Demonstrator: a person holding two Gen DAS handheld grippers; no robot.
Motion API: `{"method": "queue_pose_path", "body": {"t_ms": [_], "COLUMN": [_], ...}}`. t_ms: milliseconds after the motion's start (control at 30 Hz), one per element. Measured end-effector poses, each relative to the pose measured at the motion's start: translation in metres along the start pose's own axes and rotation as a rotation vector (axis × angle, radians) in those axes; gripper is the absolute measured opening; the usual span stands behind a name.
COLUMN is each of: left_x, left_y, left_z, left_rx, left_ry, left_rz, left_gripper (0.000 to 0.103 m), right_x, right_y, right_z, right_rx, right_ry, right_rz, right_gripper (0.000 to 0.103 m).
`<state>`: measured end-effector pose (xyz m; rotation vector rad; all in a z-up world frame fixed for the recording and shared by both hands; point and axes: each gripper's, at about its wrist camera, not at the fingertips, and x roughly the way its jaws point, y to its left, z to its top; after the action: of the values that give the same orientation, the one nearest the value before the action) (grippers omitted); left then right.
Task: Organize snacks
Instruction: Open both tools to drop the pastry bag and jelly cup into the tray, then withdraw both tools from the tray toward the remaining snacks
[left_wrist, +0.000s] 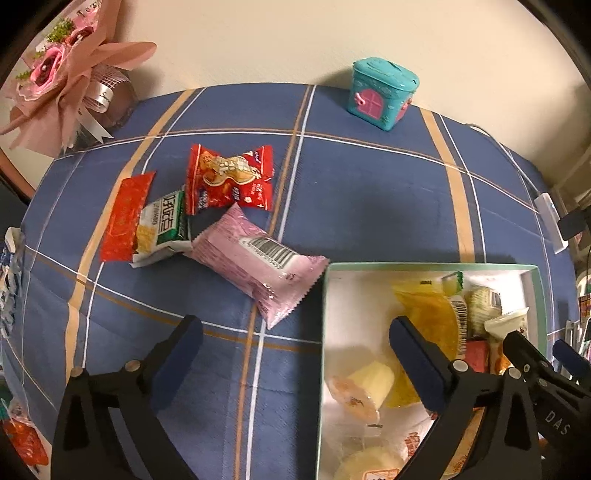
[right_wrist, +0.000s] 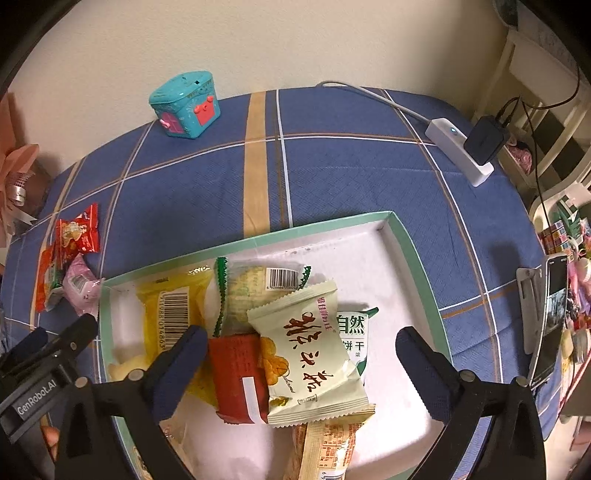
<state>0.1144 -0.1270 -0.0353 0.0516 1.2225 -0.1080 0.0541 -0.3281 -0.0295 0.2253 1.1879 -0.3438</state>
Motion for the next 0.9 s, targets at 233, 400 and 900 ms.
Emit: {"method": "queue_pose_path", "body": {"t_ms": [233, 400, 900], "left_x": [-0.003, -0.01, -0.032], "left_y": [0.01, 0.032, 0.169], "left_z": [0.002, 0.007, 0.009], "left_rx": [-0.022, -0.048, -0.211], "left_ry": [-0.013, -0.032, -0.088], "left_rz": [-0.003, -0.007, 0.094], "left_gripper": [0.102, 0.103, 0.103], "right_x": [-0.002, -0.009, -0.03], "right_y": [0.008, 0.022, 0.121], "right_z": [0.0, 0.006, -0.001], "right_rx": [-0.014, -0.026, -0.158], "right_ry": [0.023, 0.014, -0.033], "right_rz": [-0.009, 0.002, 0.124], "right_gripper": [0.103, 0.103, 0.103]}}
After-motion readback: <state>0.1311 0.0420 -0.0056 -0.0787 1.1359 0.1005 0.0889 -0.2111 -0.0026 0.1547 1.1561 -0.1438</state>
